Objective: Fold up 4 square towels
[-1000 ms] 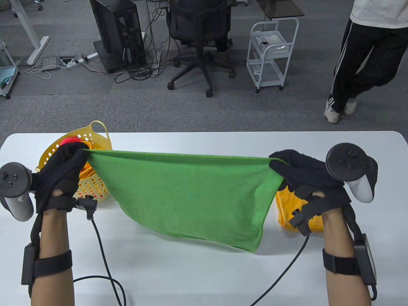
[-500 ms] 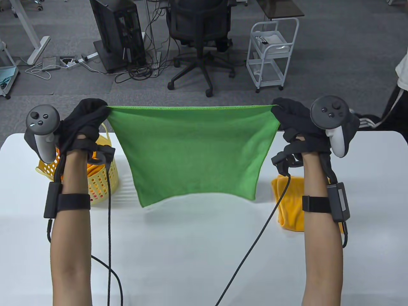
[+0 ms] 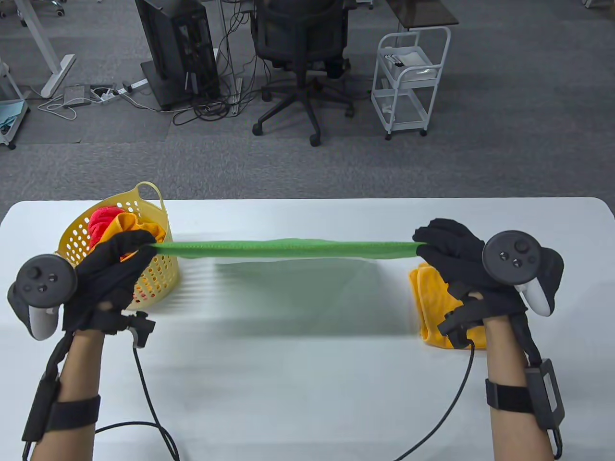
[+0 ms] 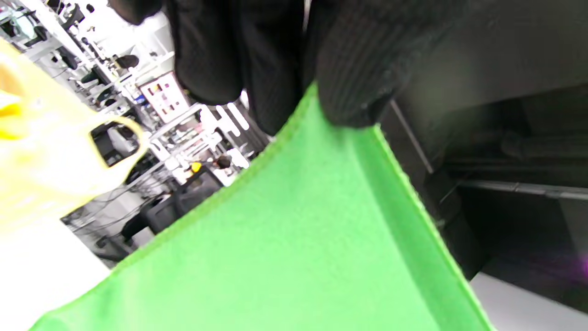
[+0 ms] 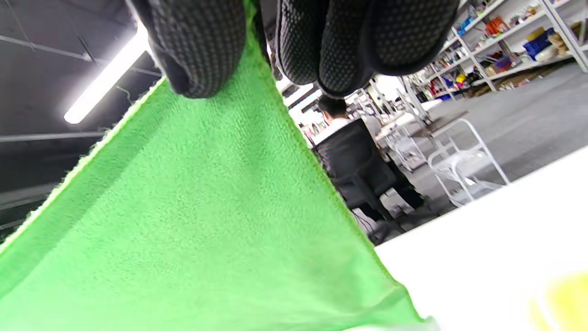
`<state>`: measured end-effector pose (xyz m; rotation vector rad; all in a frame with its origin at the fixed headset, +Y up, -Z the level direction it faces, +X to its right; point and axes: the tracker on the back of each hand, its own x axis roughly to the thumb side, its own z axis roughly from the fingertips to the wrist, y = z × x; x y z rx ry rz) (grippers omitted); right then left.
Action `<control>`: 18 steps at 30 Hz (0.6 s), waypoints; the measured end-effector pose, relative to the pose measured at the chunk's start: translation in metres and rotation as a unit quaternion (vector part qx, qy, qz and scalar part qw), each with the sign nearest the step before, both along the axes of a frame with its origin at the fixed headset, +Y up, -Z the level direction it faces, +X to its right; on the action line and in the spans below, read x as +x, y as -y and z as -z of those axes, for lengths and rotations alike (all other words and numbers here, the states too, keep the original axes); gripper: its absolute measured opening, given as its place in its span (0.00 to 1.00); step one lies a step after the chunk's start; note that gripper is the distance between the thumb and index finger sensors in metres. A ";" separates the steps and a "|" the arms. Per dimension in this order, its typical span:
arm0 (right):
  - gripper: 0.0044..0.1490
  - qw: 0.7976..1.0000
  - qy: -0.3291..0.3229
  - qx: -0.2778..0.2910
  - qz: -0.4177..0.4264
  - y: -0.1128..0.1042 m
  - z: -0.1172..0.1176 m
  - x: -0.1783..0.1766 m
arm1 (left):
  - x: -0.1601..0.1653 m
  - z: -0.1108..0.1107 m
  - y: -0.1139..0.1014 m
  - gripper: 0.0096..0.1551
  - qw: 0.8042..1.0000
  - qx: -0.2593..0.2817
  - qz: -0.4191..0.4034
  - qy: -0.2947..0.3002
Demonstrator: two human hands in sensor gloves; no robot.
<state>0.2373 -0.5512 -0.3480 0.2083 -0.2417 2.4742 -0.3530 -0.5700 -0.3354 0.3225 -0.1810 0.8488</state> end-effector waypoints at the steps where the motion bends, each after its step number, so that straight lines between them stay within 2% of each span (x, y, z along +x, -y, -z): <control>1: 0.26 1.000 -0.004 -0.019 -0.007 0.012 -0.004 0.000 | 0.002 -0.005 0.014 0.16 1.000 -0.020 0.014 -0.001; 3: 0.26 0.998 -0.008 -0.054 -0.023 0.035 -0.010 -0.001 | 0.005 -0.011 0.035 0.16 0.998 -0.044 0.046 -0.012; 8: 0.25 0.991 -0.011 -0.111 -0.070 0.072 -0.014 -0.003 | 0.011 -0.016 0.070 0.16 0.986 -0.117 0.116 0.010; 11: 0.25 0.984 -0.021 -0.151 -0.093 0.096 -0.011 -0.006 | 0.015 -0.014 0.089 0.16 0.972 -0.165 0.163 0.021; 14: 0.24 0.977 -0.028 -0.185 -0.104 0.116 -0.003 -0.011 | 0.019 -0.008 0.104 0.16 0.963 -0.193 0.189 0.015; 18: 0.24 0.972 -0.013 -0.198 -0.125 0.131 0.010 -0.018 | 0.023 0.000 0.113 0.15 0.955 -0.209 0.210 0.005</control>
